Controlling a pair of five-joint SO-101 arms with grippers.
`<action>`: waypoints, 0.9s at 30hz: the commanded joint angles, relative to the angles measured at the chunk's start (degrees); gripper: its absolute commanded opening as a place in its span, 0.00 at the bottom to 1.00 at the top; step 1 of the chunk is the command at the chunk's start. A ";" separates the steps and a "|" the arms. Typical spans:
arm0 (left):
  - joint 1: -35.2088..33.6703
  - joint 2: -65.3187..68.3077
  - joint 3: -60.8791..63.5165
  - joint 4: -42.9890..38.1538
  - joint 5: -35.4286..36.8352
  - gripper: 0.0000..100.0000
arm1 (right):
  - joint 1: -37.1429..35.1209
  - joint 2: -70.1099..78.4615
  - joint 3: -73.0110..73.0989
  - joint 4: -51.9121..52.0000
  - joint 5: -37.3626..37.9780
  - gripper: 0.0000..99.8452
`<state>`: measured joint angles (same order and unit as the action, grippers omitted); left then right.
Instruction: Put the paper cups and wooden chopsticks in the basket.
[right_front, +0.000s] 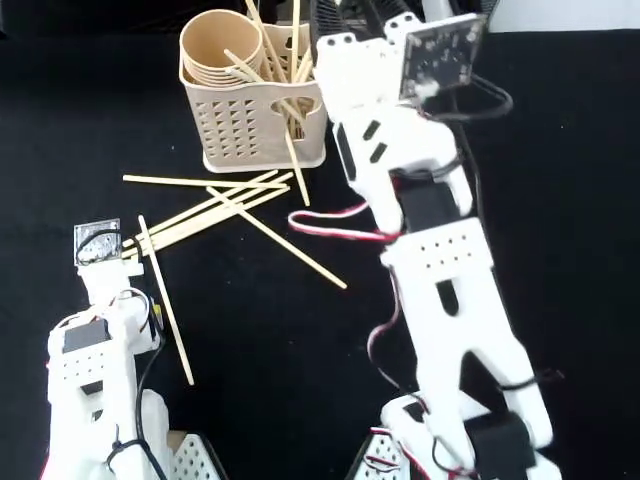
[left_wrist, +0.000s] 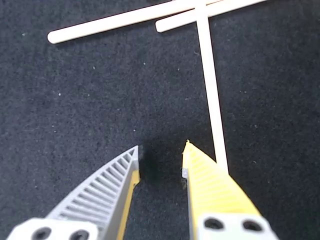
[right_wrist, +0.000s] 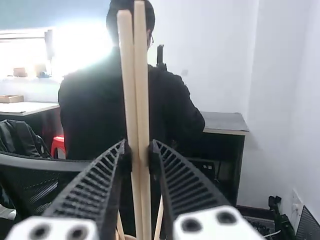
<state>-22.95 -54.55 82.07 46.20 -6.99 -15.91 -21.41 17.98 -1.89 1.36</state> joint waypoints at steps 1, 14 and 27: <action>0.57 -1.05 -0.31 -0.97 -0.35 0.16 | 0.70 2.24 -3.65 -2.29 -0.70 0.01; 0.57 -1.05 -0.22 -0.97 -0.35 0.16 | 2.90 5.41 10.15 -13.89 -0.62 0.01; 0.57 -1.05 -0.22 -0.97 -0.35 0.16 | 2.99 5.41 17.54 -15.47 5.36 0.01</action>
<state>-22.95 -54.55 82.07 46.20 -6.99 -13.54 -15.87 36.00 -16.48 6.02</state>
